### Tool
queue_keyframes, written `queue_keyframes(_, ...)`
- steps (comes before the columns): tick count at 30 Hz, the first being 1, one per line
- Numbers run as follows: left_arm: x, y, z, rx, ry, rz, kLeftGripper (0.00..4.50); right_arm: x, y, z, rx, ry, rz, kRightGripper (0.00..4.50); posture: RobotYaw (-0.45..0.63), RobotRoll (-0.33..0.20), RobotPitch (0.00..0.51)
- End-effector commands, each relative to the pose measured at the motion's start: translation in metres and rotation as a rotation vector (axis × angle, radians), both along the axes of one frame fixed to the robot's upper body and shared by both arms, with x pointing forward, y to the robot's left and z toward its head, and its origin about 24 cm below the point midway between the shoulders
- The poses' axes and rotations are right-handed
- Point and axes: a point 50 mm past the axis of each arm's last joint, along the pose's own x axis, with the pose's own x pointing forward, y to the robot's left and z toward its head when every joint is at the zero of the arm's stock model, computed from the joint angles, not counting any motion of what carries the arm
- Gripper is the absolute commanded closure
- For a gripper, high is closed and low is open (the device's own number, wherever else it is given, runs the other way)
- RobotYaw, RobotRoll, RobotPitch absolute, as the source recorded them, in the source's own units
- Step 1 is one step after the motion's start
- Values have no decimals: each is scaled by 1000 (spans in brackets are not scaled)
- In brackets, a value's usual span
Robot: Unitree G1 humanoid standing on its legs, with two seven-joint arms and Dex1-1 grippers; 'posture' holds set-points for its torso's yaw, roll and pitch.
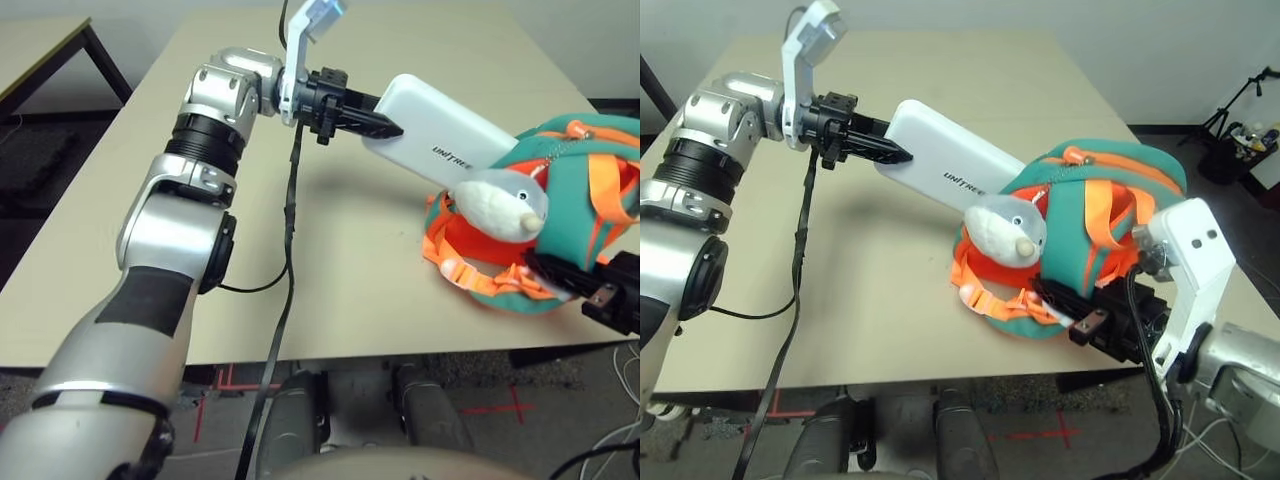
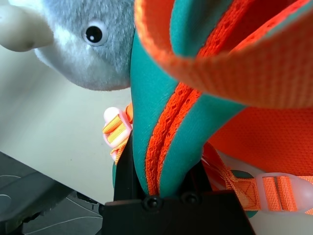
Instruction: Put the pencil case into the backpack and zip it.
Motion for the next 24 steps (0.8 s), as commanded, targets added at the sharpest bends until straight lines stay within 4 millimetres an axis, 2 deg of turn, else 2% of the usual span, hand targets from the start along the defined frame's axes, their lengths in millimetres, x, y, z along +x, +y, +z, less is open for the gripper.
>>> queue_keyframes(1, -2, -9, 5, 0, -23, -37, 3168, -2, 5, -5, 1, 22, 41, 4307, -310, 0, 119)
queue_keyframes(6, -3, -5, 9, 1, -41, -35, 3169, 1, 5, -5, 1, 18, 57, 4307, -291, 0, 120)
queue_keyframes(11, -6, 21, 32, -15, -93, 32, 3169, 7, 3, -3, -5, 16, 84, 4307, -251, 0, 133)
queue_keyframes(16, -13, 39, 40, -15, -103, 59, 3170, 11, 1, -1, -9, 19, 104, 4307, -219, 0, 142)
queue_keyframes(24, -23, 41, 36, -29, -78, 28, 3170, 19, -2, 3, -22, 24, 137, 4307, -204, 0, 142)
